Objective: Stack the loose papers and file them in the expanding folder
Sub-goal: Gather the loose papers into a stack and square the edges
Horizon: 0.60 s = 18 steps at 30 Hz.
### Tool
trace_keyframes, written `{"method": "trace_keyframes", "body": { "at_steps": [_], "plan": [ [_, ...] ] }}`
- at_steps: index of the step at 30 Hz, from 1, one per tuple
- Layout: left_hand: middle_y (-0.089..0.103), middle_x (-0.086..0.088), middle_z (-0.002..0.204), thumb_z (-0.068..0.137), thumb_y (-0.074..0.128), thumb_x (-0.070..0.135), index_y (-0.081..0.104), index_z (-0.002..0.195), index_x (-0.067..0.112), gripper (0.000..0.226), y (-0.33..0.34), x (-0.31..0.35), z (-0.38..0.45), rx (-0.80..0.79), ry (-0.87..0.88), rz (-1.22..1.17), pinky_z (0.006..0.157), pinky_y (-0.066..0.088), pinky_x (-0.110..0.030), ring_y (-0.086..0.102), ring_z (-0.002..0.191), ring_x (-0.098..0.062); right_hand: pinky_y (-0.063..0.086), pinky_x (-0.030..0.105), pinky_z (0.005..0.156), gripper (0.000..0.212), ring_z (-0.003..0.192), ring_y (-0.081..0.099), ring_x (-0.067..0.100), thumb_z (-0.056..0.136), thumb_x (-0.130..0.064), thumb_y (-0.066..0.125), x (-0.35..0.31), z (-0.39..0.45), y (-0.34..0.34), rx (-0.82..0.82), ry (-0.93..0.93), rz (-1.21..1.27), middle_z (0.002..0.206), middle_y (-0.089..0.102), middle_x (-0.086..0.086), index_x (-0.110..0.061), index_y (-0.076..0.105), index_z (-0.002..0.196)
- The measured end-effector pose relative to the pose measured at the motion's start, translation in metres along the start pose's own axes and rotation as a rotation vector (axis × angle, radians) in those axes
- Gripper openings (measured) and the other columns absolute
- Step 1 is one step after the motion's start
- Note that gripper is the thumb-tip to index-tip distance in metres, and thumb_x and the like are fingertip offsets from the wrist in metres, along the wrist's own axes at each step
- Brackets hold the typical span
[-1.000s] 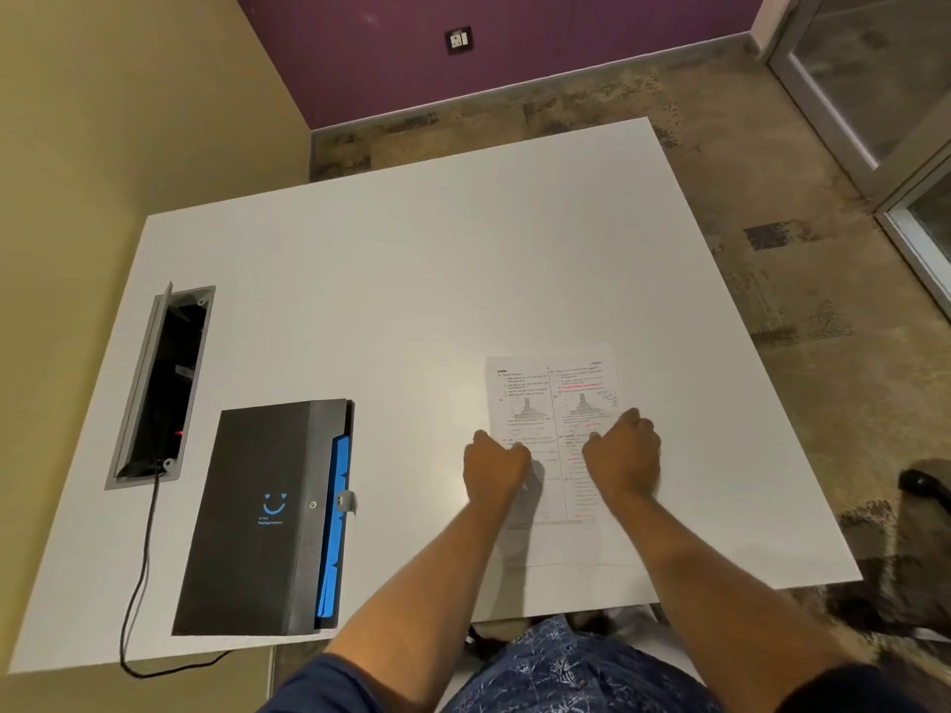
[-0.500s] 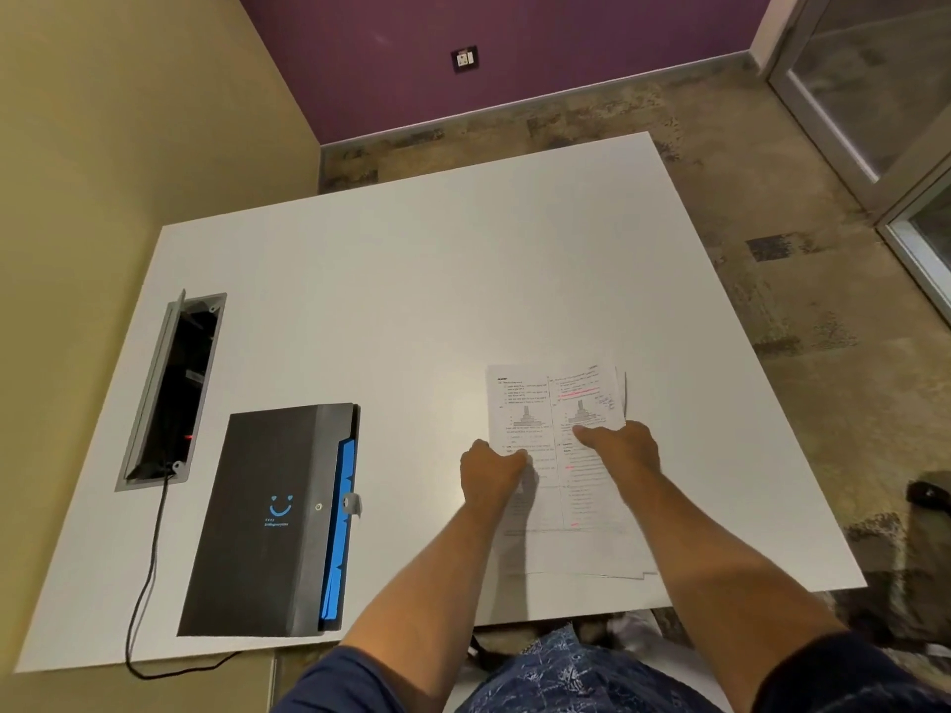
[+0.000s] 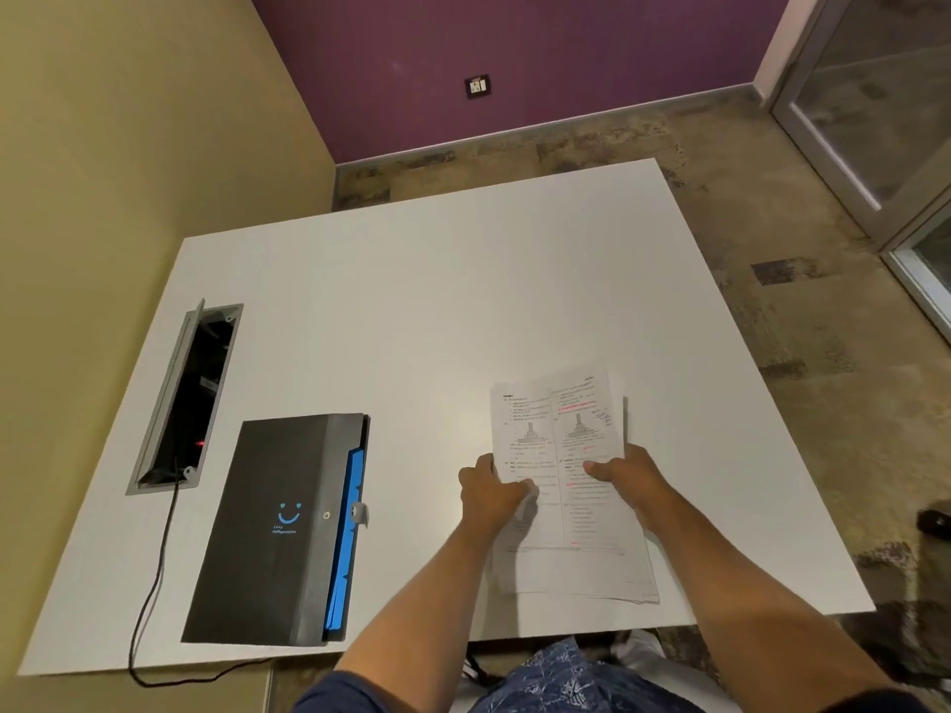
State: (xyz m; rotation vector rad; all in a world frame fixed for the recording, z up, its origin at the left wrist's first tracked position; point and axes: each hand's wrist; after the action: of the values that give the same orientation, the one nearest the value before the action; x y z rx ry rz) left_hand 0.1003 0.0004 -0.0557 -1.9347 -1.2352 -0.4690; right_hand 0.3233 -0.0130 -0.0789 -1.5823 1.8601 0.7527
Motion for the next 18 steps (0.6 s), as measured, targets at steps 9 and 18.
{"method": "trace_keyframes", "body": {
  "at_steps": [9, 18],
  "plan": [
    [0.070, -0.009, 0.133, 0.069, 0.097, 0.019, 0.051, 0.140, 0.014, 0.085, -0.073, 0.032, 0.004, -0.220, 0.175, -0.425, 0.093, 0.062, -0.040, 0.071, 0.118, -0.025, 0.058, 0.046, 0.101, 0.057, 0.118, 0.074, 0.030, 0.078, -0.023, 0.091, -0.044, -0.019, -0.004, -0.260, -0.221, 0.071, 0.129, 0.076, 0.010, -0.016, 0.073, 0.131],
    [0.078, 0.001, 0.120, 0.070, 0.095, 0.009, 0.074, 0.116, 0.035, 0.057, -0.099, 0.069, -0.014, -0.317, 0.408, -0.270, 0.087, 0.062, -0.028, 0.074, 0.112, -0.015, 0.064, 0.028, 0.080, 0.066, 0.101, 0.079, 0.018, 0.044, -0.042, 0.106, -0.082, -0.035, 0.007, -0.263, -0.367, 0.022, 0.112, 0.082, 0.002, -0.036, 0.082, 0.106]
  ]
}}
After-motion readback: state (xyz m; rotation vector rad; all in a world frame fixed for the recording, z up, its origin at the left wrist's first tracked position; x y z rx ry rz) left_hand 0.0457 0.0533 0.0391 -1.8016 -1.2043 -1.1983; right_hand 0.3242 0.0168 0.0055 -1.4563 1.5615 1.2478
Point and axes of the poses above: each hand's wrist, its own z-axis towards the middle knuckle, its own y-axis out of the palm, x = y × z
